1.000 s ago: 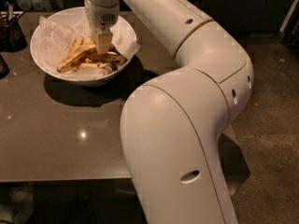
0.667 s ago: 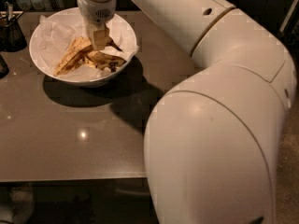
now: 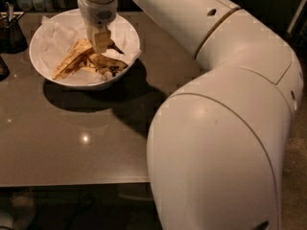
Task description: Pick banana from white bowl
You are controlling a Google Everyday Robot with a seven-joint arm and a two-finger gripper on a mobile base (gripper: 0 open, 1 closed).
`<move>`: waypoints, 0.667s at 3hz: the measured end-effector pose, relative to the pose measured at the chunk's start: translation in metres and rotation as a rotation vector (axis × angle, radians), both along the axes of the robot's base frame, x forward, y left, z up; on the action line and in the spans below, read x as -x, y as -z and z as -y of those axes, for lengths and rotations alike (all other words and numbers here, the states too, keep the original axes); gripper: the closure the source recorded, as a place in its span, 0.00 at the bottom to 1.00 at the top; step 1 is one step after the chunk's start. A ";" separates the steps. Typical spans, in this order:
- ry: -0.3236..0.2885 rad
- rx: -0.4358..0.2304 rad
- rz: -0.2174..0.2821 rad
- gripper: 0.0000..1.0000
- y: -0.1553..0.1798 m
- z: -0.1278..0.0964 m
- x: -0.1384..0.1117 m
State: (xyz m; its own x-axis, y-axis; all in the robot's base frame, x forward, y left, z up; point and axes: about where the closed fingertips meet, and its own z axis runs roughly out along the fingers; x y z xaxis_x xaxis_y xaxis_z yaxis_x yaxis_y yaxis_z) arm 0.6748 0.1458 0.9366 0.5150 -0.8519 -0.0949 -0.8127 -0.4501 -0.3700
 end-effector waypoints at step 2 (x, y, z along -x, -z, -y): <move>-0.002 -0.044 0.032 1.00 -0.026 0.004 0.029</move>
Offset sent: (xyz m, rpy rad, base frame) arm -0.0425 -0.0106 0.0363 0.0419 -0.0418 -0.0048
